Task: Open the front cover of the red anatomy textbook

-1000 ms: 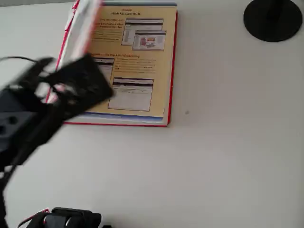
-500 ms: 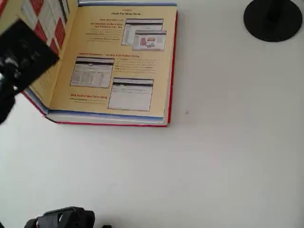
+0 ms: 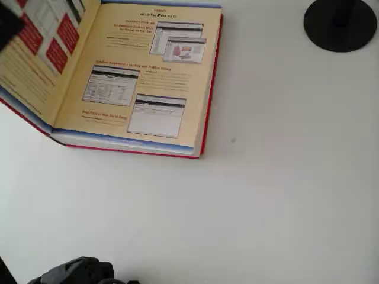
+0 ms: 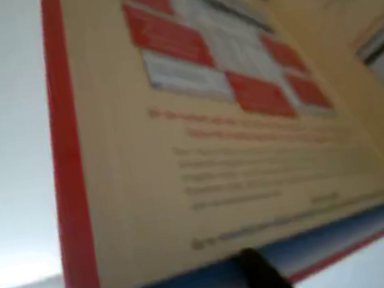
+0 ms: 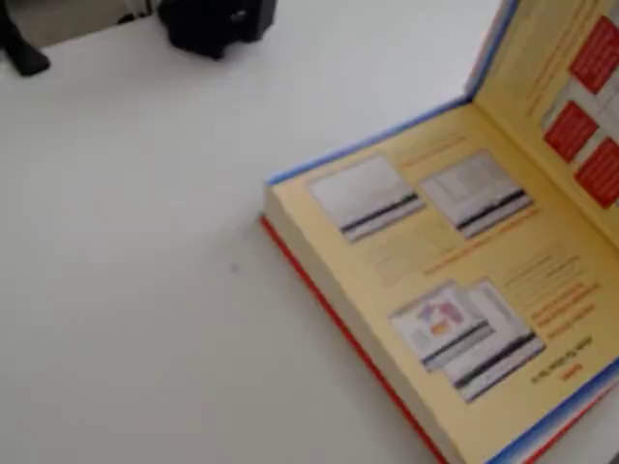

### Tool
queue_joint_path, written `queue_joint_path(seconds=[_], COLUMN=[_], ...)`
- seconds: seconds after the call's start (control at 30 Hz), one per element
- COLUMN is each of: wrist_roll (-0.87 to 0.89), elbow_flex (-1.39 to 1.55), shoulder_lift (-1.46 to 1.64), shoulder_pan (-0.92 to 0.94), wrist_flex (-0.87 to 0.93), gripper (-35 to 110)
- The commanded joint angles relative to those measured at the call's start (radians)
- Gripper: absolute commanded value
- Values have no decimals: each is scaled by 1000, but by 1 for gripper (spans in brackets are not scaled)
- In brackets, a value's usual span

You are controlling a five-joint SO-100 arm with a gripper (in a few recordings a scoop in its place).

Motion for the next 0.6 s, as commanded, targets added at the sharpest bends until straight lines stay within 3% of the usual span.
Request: queue_joint_path(seconds=[0.0, 0.3, 0.57], wrist_roll=[21, 12, 37], elbow_flex=[-155, -133, 114], shoulder_lift=[29, 89, 235], shoulder_pan=[-121, -120, 110], wrist_flex=[49, 184, 158], gripper=[27, 37, 36])
